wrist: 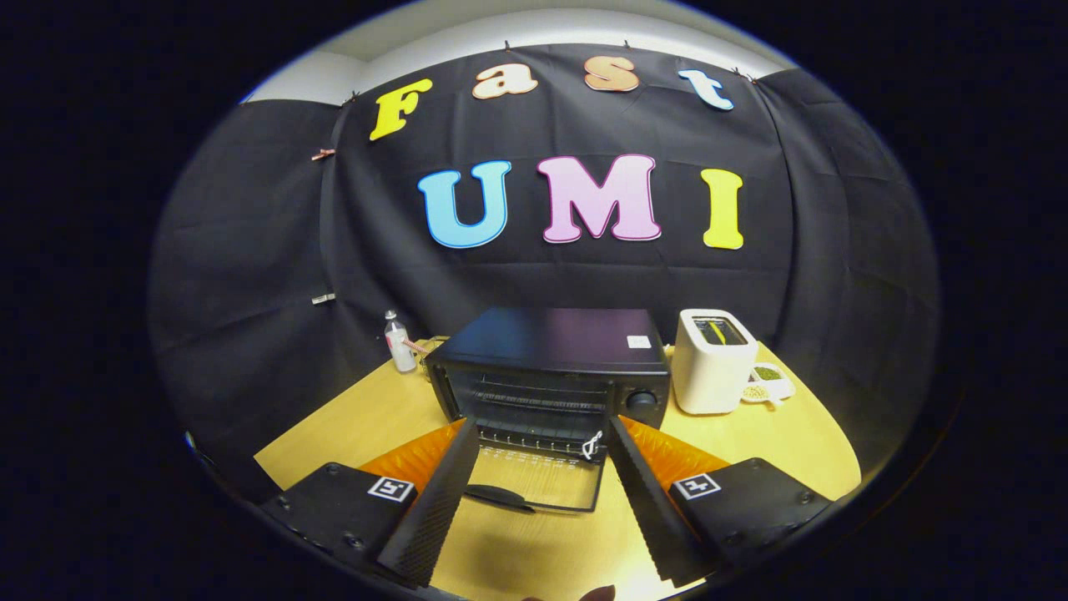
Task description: Open the toaster oven, put the food inside, and close the toaster oven door.
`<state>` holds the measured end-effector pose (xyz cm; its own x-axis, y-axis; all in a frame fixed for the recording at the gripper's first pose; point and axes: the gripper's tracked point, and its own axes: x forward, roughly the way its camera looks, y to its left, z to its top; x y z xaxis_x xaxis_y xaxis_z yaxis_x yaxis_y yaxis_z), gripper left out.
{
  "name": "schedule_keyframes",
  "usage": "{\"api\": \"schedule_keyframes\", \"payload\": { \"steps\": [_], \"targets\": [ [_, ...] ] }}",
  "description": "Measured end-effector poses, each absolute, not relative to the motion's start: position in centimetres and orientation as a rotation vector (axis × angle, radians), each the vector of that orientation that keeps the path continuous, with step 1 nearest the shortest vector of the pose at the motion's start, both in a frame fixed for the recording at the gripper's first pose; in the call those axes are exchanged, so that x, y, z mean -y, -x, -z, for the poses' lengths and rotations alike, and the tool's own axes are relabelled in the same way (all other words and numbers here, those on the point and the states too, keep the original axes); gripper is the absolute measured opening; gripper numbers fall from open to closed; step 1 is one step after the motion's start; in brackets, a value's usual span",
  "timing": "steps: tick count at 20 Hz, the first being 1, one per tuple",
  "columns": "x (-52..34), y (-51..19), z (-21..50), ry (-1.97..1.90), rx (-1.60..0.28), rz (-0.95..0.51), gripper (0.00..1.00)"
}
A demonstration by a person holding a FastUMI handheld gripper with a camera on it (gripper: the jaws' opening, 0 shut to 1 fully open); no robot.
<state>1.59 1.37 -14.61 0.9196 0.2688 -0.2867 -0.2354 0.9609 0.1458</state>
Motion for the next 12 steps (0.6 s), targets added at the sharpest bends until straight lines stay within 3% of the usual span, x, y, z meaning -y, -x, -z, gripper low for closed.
{"api": "schedule_keyframes", "payload": {
  "steps": [12],
  "targets": [
    [15.7,-1.5,19.3,-0.083,-0.586,-0.188,0.97]
  ]
}}
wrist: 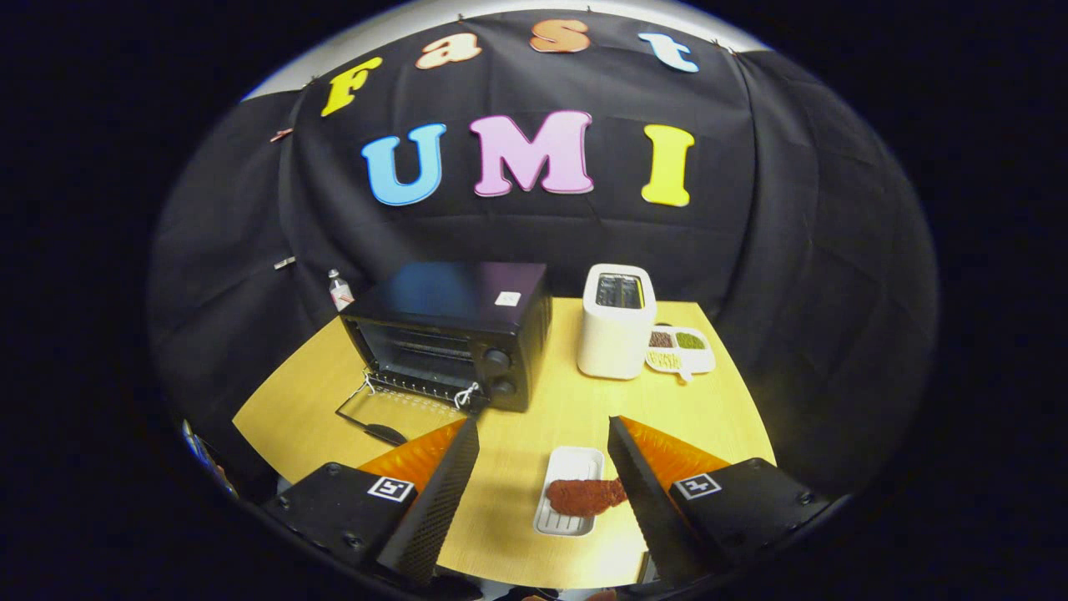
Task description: Open the toaster oven, put the food inside, and close the toaster oven door.
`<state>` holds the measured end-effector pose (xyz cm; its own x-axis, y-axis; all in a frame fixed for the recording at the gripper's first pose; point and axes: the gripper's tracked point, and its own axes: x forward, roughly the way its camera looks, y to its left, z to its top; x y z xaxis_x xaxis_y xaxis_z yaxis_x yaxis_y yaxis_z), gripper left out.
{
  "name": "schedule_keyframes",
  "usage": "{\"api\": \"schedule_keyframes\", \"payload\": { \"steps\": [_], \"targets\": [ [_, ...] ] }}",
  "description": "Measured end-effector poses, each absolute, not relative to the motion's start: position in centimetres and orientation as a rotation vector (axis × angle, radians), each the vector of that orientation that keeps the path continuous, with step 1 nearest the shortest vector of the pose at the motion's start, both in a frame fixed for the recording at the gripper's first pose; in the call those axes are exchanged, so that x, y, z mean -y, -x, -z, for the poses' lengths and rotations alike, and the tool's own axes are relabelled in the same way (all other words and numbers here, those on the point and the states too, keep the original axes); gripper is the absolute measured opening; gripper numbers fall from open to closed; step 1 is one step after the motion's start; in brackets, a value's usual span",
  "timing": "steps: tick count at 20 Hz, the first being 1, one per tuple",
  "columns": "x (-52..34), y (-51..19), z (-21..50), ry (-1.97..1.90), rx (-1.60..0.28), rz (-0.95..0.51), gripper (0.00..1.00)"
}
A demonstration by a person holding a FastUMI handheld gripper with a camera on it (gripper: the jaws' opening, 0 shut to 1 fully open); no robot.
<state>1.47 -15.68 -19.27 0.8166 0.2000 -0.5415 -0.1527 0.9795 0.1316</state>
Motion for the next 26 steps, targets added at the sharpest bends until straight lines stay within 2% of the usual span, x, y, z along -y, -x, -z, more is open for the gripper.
{"api": "schedule_keyframes", "payload": {
  "steps": [4,7,10,14,16,17,18,19,21,26],
  "targets": [
    [19.8,-2.1,25.3,-0.167,-0.777,-0.144,0.99],
    [20.4,-1.1,30.6,-0.241,-0.953,-0.159,0.99],
    [19.7,-0.8,33.4,-0.322,-1.041,-0.191,0.97],
    [19.7,-1.0,36.5,-0.365,-1.090,-0.159,0.78],
    [19.9,-1.1,37.2,-0.416,-1.112,-0.147,0.58],
    [19.2,-0.9,37.2,-0.488,-1.128,-0.165,0.43],
    [18.9,-0.7,36.2,-0.543,-1.133,-0.184,0.39],
    [18.3,-1.3,35.7,-0.590,-1.122,-0.206,0.26],
    [18.4,-1.6,35.2,-0.570,-1.099,-0.227,0.13],
    [18.0,-2.1,32.0,-0.502,-0.991,-0.233,0.11]
  ]
}}
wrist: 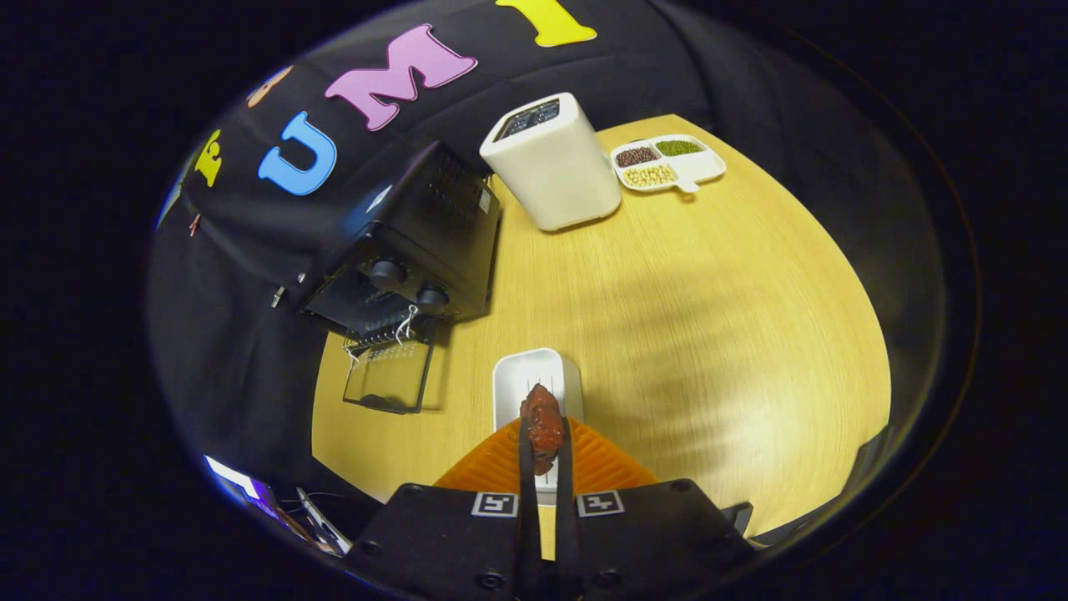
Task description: Open the toaster oven, put the food inside, and close the toaster oven door.
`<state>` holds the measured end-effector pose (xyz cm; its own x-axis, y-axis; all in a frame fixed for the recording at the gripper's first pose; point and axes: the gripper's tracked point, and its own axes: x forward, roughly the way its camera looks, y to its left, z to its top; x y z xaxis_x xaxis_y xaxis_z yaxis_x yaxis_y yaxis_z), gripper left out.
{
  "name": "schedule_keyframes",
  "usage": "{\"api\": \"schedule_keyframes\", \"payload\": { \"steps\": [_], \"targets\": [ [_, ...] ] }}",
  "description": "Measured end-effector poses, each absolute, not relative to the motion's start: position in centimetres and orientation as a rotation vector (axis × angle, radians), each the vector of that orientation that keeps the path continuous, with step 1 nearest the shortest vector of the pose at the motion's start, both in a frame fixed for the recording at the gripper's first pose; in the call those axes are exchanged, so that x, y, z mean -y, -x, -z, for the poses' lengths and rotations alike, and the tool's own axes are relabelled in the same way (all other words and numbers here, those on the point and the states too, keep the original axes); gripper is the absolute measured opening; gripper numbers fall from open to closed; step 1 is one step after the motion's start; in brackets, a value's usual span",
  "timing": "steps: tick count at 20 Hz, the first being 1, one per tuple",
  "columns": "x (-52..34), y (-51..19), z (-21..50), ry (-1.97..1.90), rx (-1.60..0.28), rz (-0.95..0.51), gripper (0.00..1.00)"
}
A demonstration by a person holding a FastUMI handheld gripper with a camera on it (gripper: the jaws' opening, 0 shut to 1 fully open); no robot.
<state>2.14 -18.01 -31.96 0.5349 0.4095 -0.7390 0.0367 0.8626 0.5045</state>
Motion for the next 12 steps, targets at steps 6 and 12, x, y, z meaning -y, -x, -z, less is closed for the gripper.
{"api": "schedule_keyframes", "payload": {
  "steps": [6,12],
  "targets": [
    [14.5,-2.6,24.8,-0.493,-0.813,-0.236,0.11],
    [7.3,-1.0,20.4,-0.380,-0.725,-0.313,0.11]
  ]
}}
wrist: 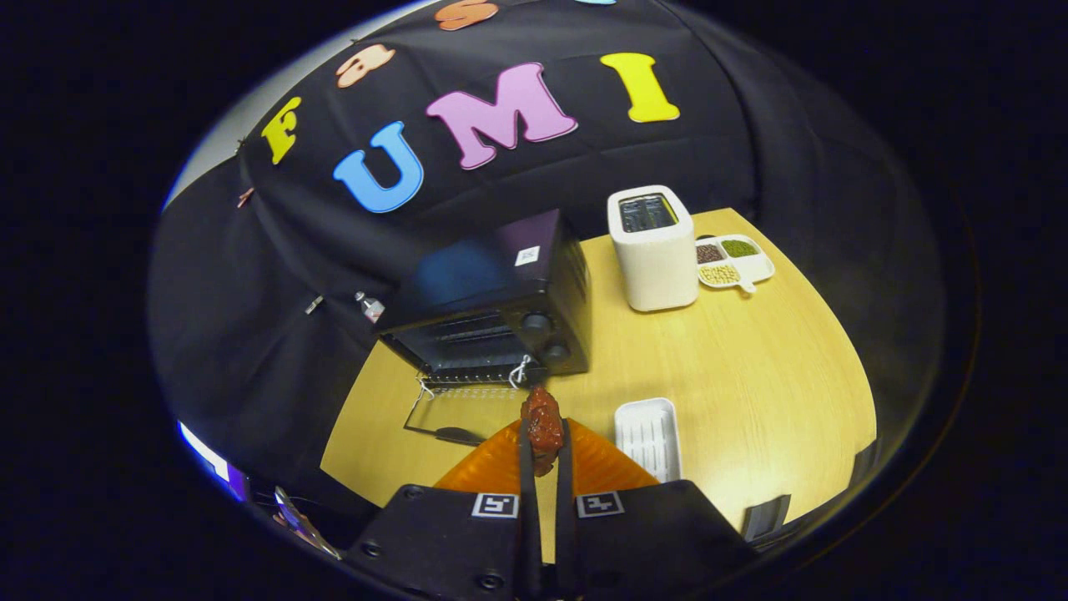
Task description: Open the toaster oven, put the food inside, and close the toaster oven door.
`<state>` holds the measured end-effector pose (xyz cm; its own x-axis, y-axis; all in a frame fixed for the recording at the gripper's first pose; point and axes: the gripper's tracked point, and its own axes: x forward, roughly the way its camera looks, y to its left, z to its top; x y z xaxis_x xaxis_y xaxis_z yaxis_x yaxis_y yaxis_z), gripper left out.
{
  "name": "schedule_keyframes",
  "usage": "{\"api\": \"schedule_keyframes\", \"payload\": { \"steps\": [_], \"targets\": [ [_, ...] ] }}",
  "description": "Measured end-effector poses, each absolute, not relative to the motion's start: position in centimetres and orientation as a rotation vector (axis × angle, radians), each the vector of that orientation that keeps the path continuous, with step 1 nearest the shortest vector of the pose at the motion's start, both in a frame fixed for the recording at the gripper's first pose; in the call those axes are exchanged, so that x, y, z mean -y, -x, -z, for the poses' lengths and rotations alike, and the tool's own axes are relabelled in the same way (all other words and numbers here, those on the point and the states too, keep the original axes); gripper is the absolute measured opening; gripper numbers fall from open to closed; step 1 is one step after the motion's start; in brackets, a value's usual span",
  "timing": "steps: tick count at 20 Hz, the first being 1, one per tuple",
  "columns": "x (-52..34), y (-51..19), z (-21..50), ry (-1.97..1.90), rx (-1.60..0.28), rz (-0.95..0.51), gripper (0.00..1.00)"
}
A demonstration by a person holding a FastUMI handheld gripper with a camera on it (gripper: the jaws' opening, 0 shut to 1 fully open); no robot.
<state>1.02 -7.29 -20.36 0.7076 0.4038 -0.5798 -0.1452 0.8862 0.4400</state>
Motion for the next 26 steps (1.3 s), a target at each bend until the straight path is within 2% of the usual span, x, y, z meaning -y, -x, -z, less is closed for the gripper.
{"api": "schedule_keyframes", "payload": {
  "steps": [4,9,18,21,26],
  "targets": [
    [0.6,-0.8,18.6,-0.405,-0.685,-0.375,0.11],
    [-6.2,-3.9,18.7,-0.465,-0.636,-0.371,0.11],
    [-12.7,-11.9,25.0,-0.689,-0.606,-0.214,0.10],
    [-12.7,-14.4,27.0,-0.788,-0.605,-0.124,0.11],
    [-12.0,-17.3,29.6,-0.839,-0.630,-0.053,0.10]
  ]
}}
